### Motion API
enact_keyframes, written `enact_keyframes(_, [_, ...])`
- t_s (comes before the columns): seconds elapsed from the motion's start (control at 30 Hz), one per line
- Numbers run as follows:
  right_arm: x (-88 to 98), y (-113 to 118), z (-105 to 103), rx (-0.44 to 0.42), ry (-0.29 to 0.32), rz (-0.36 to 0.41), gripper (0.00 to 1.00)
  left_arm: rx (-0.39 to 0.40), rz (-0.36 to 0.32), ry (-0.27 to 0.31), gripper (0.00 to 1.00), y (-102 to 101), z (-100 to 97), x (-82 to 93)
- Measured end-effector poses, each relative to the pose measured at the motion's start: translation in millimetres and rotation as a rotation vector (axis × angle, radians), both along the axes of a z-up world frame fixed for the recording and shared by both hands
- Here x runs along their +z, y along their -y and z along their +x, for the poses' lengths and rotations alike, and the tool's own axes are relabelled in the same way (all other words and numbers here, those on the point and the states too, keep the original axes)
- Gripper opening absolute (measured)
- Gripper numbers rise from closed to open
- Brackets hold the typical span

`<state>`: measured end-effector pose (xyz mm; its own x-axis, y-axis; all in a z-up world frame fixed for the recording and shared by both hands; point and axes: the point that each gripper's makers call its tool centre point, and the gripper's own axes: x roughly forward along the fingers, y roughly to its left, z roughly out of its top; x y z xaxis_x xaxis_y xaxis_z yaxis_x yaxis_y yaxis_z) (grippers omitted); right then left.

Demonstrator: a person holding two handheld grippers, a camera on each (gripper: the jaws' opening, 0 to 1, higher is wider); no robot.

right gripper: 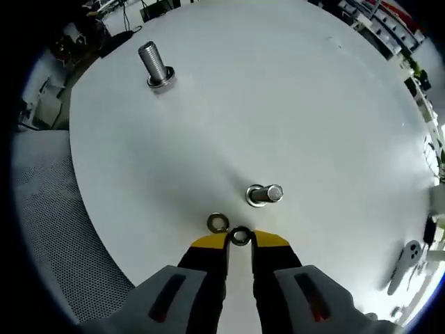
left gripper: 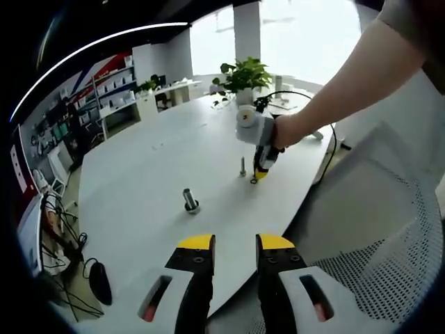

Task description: Place the washer onto the threaded stud by aligning its center hole with the stud, sliding it down to the base, and recovering from edge contact or off-axis alignment until the washer reaches the visible bottom stop.

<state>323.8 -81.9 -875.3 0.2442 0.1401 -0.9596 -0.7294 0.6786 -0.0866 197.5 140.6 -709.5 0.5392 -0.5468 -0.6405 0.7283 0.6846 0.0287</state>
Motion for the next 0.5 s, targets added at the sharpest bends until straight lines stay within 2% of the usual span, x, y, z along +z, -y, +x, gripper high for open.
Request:
enact_keyframes(0.07, [0.2,1,0,-0.017,0.01,0.015,0.15,-0.003,0.002,-0.001,0.21,0,-0.4,-0.2])
enact_keyframes(0.2, [0.5,2,2,-0.06,-0.009,0.043,0.14,-0.006,0.002,-0.002,0.21,0,-0.5,-0.3])
enact_keyframes(0.23, [1.0,2,1,-0.052,-0.003,0.032,0.13,-0.005,0.003,-0.003,0.21,0,-0.5,-0.5])
enact_keyframes(0.27, [2.4,8,3,0.005,0.032,-0.025,0.13,-0.004,0.004,-0.003,0.21,0,-0.6,-0.7])
enact_keyframes(0.3, [3.0,5,2,0.021,0.046,-0.018,0.13,-0.003,0.002,-0.003,0.21,0,-0.6,-0.6])
enact_keyframes(0.5, [12.4,6,3,-0.038,0.054,0.042,0.13,-0.006,0.006,-0.003,0.21,0,-0.9,-0.9])
